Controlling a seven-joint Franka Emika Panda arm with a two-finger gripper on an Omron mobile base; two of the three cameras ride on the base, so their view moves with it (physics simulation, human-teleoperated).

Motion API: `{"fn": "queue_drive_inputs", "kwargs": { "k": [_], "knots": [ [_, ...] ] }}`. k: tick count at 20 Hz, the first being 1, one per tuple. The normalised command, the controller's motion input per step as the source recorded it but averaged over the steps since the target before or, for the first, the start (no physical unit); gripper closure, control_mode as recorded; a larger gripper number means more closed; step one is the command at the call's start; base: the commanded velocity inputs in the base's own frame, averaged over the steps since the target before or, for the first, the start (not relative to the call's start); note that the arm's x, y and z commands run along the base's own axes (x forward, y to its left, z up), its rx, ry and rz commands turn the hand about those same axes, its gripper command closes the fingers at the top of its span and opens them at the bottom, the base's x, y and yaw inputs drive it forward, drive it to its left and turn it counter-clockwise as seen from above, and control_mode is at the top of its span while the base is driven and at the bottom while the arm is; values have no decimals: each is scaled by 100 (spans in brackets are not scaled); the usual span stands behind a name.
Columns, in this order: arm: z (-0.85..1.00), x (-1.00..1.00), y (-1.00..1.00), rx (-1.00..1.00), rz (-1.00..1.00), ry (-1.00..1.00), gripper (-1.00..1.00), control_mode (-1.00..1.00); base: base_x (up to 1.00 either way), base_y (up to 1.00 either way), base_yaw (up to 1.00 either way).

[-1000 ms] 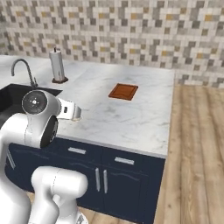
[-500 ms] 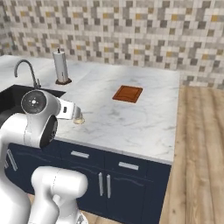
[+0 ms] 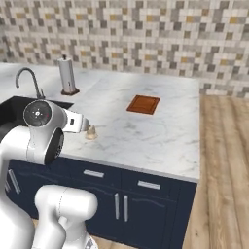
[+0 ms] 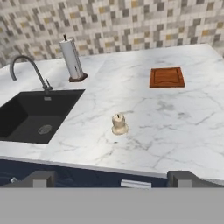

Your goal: Pick the candle and candle from the dining table and place them in the open cabinet. Close the cabinet after placing the objects.

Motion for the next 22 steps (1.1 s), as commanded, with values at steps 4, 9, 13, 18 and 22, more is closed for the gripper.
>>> {"fn": "queue_drive_inputs", "kwargs": {
  "k": [4,9,13,18,22],
  "knots": [
    [0,0,0,0,0,0,-100,100,33,47,-16],
    [0,0,0,0,0,0,-100,100,41,38,-17],
    [0,0,0,0,0,0,-100,100,46,32,-16],
    [0,0,0,0,0,0,-100,100,42,28,-12],
    [0,0,0,0,0,0,-100,100,42,26,-2]
  ]
}}
